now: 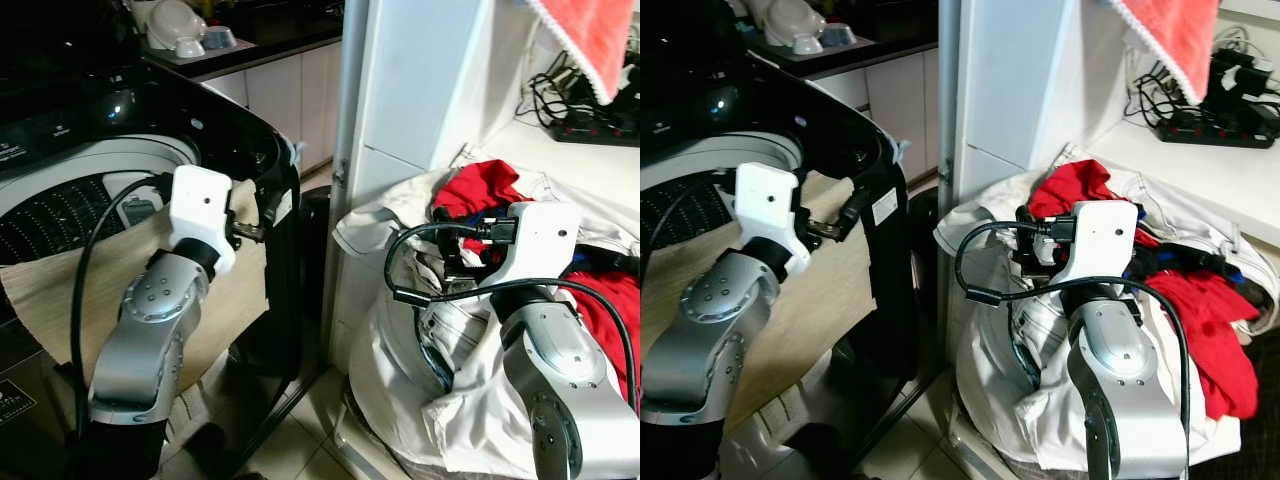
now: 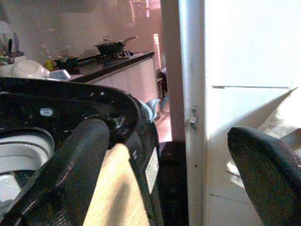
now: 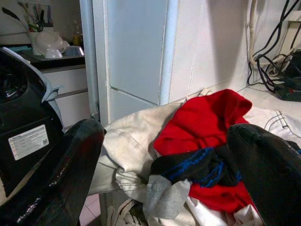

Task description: Clothes washing

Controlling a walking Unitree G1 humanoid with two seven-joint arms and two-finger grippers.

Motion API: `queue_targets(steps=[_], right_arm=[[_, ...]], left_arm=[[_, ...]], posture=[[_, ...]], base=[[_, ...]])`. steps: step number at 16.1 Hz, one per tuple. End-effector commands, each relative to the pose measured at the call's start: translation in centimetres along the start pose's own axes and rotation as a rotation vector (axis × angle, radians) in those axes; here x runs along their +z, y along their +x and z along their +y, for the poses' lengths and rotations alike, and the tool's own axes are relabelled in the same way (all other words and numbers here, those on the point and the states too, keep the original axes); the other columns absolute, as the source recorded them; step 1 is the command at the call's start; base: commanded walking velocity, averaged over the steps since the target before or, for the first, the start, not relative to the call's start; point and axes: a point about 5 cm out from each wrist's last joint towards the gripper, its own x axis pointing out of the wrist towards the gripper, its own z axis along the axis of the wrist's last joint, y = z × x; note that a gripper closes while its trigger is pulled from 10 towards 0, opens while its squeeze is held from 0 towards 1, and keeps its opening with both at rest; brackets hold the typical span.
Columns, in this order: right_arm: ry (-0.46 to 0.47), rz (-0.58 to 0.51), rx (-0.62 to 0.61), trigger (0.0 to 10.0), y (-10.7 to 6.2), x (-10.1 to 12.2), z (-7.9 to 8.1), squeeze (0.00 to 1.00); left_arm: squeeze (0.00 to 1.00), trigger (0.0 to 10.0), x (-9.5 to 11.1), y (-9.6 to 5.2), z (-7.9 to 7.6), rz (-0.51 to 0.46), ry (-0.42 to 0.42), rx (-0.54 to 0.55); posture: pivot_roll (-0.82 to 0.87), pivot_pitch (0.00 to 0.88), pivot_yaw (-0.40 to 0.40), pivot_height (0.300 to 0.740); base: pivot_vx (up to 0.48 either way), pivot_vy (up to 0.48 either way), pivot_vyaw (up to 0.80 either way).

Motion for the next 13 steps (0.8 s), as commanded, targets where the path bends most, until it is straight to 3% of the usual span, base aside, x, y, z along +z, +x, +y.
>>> queue_targets(steps=[1, 3, 9, 11, 13], right_arm=[[0.003, 0.006, 0.006, 10.0, 0.22, 0.14, -0.1, 0.0], [0.018, 0.014, 0.002, 10.0, 0.2, -0.02, -0.11, 0.0], [0.047, 0.035, -0.007, 10.0, -0.15, -0.42, 0.01, 0.0], [0.047, 0.037, -0.004, 10.0, -0.17, -0.48, 0.02, 0.0], [0.047, 0.037, -0.001, 10.0, -0.17, -0.49, 0.07, 0.0]], left_arm=[[0.0, 10.0, 0.49, 0.53, -0.23, -0.012, 0.012, -0.022], [0.0, 10.0, 0.47, 0.68, -0.44, -0.009, -0.002, -0.036], [0.0, 10.0, 0.43, 1.21, -0.86, 0.003, 0.018, -0.045], [0.0, 10.0, 0.43, 1.34, -0.74, 0.005, 0.08, -0.026], [0.0, 10.0, 0.37, 1.37, -0.74, 0.009, 0.063, -0.021]], posture=[[-0.11, 0.0, 0.019, 0.74], [-0.11, 0.0, 0.021, 0.74], [-0.12, 0.0, 0.027, 0.74], [-0.12, 0.0, 0.028, 0.74], [-0.12, 0.0, 0.03, 0.74]], base=[[0.0, 0.0, 0.0], [0.0, 0.126, 0.0], [0.0, 0.445, -0.62], [0.0, -0.24, 0.0], [0.0, -0.48, 0.0]])
